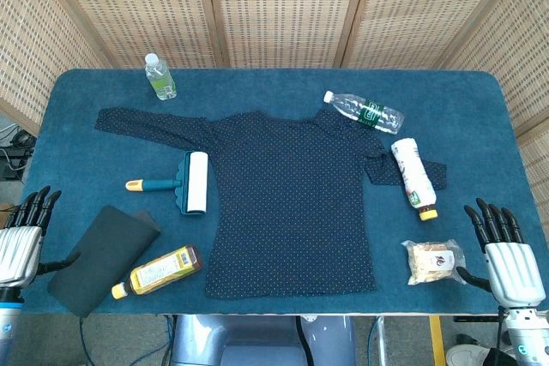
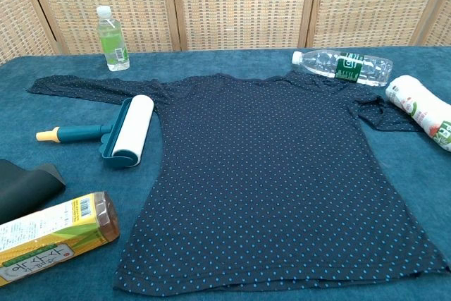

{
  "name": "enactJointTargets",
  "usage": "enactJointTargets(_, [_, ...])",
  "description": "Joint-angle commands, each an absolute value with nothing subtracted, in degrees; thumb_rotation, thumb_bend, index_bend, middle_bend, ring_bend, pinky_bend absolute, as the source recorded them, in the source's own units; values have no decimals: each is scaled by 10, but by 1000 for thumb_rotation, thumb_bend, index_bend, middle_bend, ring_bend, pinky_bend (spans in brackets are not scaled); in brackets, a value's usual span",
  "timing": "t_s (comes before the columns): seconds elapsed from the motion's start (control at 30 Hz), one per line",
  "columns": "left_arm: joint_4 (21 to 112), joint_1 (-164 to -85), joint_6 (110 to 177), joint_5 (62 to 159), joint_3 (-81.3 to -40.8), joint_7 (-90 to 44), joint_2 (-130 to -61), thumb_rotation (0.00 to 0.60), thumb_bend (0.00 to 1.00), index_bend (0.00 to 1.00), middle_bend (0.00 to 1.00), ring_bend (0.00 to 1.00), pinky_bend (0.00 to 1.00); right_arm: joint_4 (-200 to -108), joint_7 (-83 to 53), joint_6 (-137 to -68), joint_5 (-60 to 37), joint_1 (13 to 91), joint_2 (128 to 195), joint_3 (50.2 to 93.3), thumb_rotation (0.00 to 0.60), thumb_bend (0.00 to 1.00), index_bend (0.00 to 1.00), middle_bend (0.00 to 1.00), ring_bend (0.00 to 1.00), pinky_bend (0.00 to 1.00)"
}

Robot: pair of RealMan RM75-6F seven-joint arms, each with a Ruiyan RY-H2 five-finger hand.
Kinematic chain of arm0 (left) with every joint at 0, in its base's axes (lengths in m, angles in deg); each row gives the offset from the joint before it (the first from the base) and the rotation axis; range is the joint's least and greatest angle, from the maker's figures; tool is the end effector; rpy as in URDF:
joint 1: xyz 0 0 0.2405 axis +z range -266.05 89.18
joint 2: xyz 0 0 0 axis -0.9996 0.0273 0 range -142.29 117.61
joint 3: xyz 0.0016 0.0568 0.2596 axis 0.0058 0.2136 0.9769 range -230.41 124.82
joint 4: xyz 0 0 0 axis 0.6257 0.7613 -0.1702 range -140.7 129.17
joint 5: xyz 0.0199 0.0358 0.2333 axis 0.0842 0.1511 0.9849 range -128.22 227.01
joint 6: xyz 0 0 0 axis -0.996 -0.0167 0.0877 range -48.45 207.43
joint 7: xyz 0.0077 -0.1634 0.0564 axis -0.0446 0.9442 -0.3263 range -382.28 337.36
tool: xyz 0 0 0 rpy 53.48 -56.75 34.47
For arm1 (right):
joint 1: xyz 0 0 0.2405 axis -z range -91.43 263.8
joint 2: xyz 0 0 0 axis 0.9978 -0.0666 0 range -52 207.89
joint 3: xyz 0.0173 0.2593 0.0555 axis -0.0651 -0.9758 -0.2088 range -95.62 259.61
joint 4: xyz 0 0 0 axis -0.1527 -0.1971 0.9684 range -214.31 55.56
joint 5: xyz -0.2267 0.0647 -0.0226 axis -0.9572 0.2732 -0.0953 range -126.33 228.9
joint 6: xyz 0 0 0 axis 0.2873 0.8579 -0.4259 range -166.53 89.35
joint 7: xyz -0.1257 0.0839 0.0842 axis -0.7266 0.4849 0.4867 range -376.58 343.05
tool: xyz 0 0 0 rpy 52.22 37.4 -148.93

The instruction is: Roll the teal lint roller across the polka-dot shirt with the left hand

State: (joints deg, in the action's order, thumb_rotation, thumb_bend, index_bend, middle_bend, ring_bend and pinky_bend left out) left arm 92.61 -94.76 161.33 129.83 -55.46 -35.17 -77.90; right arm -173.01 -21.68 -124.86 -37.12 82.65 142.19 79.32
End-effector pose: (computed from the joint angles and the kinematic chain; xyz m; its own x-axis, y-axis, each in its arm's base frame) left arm -0.3163 0.2170 0.1145 0.4676 0.0762 0.8806 0.8812 0.0378 -0.4712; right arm -0.3217 -0.2042 0.1355 0.4533 0.0074 0.8914 -0.8908 -0.0317 0.4532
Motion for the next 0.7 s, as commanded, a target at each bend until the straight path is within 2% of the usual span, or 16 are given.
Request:
enactJointTargets(0.03, [926, -948, 1613, 1298, -554, -352, -779, 600, 20, 0, 0, 0, 108, -1730, -218, -1250, -371, 827, 1423, 792, 600, 84, 0, 0, 0, 0])
enactJointTargets(0.7, [922, -950, 1610, 1297, -554, -353, -782, 600, 20, 0, 0, 0, 108, -1729, -211, -1255, -372, 828, 1423, 791, 600, 84, 0, 0, 0, 0])
